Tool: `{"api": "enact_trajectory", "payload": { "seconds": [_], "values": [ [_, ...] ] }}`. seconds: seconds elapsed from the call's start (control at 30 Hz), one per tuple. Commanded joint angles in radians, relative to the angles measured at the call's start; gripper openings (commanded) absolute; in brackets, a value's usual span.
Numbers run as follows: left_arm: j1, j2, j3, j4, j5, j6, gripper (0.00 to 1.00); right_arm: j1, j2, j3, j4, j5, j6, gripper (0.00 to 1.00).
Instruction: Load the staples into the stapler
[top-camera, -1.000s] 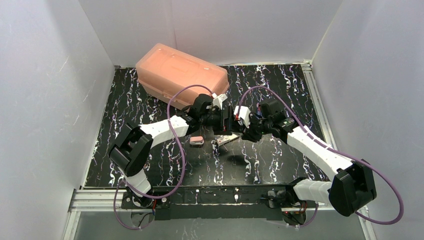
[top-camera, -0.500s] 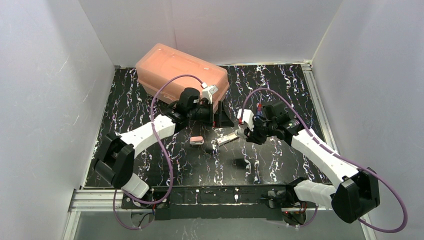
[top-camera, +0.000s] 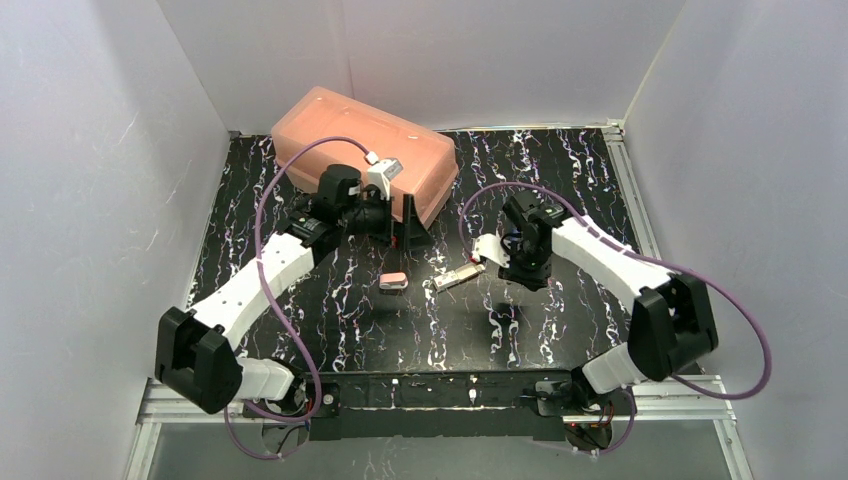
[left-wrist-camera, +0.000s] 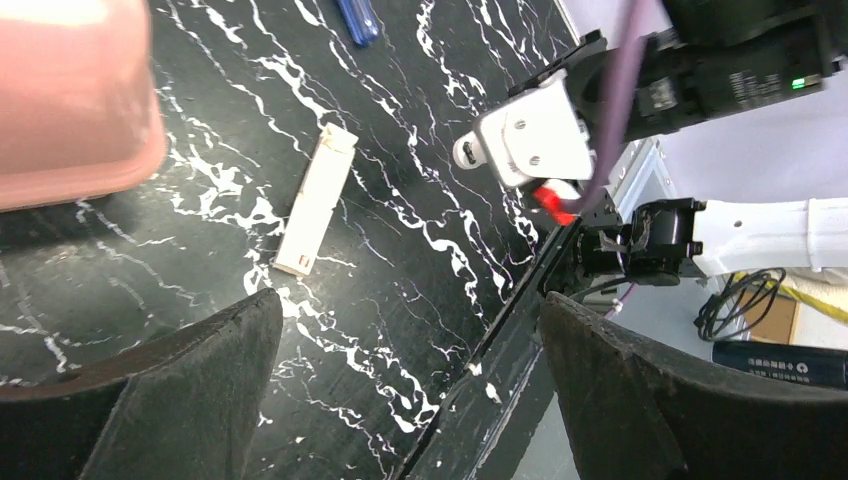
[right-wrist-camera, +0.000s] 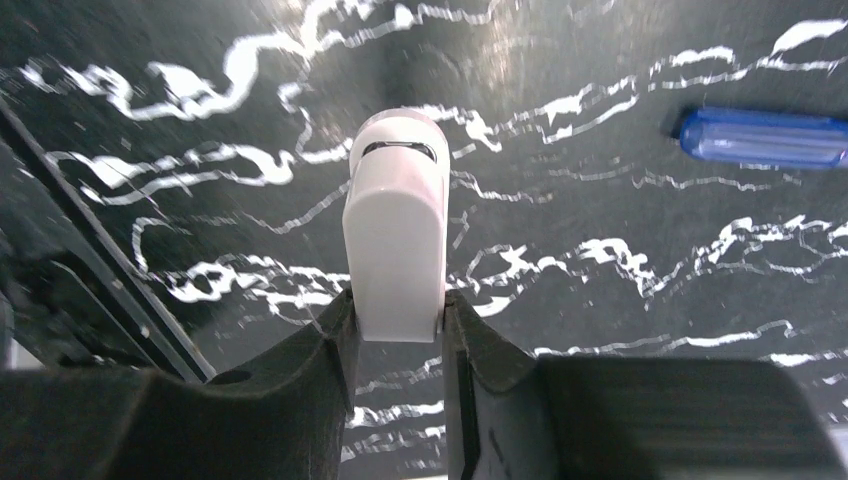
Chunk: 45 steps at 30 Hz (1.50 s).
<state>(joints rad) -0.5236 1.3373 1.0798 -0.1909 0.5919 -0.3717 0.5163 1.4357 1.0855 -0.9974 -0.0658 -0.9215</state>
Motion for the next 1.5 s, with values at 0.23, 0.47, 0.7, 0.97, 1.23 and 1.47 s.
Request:
{"api": "enact_trajectory", "payload": {
  "seconds": [0.23,0.47,0.7,0.97,1.23,1.47],
  "values": [
    [0.103,-0.120,0.007,-0.092,0.002,0.031,0.98,-0.002,0.282,0.152,-0.073,0.166,-0.126,0.08],
    [0.142,-0.140,-0.018,-0.066,0.028,0.021,0.98,0.043,0.408,0.199,-0.053,0.222,-0.152,0.10],
    [0.167,-0.149,-0.050,-0.033,0.054,0.003,0.98,0.071,0.433,0.127,0.093,0.190,-0.149,0.20],
    [0.178,-0.146,-0.065,-0.012,0.065,-0.009,0.99,0.074,0.372,0.065,0.223,0.152,-0.169,0.54],
    [0.188,-0.151,-0.069,-0.007,0.069,-0.010,0.99,0.075,0.324,0.003,0.284,0.149,-0.165,0.67],
    [0.195,-0.164,-0.060,-0.026,0.052,0.012,0.99,0.076,0.299,0.009,0.260,0.136,-0.160,0.69]
  ]
}}
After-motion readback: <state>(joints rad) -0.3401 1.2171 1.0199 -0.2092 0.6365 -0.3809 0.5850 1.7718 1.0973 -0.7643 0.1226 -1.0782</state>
